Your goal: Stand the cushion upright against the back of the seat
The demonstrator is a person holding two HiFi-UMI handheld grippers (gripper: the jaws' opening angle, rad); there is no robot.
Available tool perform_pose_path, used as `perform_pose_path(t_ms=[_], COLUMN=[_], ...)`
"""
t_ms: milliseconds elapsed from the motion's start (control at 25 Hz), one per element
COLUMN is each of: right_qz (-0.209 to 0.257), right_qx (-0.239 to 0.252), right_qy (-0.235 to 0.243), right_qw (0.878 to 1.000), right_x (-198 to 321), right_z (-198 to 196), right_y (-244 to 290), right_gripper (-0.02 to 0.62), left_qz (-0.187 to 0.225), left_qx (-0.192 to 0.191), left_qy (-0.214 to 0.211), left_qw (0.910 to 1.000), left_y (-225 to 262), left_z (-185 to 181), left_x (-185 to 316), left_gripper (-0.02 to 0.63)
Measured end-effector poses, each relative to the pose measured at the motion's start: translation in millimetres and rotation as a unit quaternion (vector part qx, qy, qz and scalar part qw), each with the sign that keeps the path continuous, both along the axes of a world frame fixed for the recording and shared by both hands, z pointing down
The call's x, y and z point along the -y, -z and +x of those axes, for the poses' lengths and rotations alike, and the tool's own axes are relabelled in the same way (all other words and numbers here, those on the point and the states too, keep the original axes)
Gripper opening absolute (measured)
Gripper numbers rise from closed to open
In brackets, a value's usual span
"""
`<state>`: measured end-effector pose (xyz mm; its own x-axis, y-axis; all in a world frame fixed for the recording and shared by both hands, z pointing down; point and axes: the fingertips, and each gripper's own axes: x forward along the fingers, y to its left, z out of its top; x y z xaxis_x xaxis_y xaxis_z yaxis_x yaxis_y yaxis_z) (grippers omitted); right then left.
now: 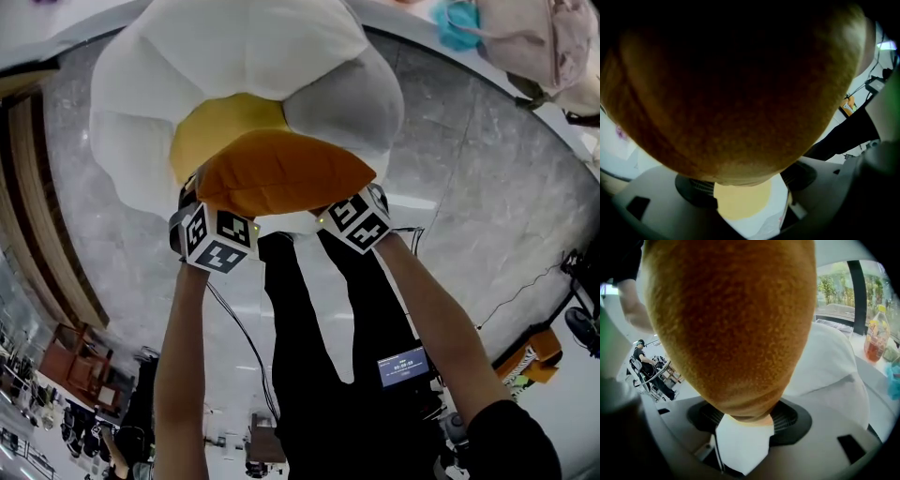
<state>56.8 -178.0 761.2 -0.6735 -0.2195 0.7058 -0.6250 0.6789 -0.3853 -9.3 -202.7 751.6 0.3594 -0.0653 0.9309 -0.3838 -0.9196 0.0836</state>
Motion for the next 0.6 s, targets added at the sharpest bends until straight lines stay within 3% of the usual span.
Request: perform_pose_path(t_ms=[280, 600], right_qz=[0.028, 0.046], right_qx=[-0.009, -0.027], right_qy=[-0.027, -0.048], right_qw=[0.999, 0.997], right_x=[14, 34], right_z=[-3, -9], right_y=[-36, -75], right_gripper=[0.302, 0.301], left_qz=[0.041, 0.068], left_qx=[0.027, 0.052], left_qy=[-0.044, -0.047], left_qw=[0.9978, 0.9952], left_y=[-31, -71], left_z=[-3, -16], left_x=[17, 39], left_gripper=[0.411, 0.410])
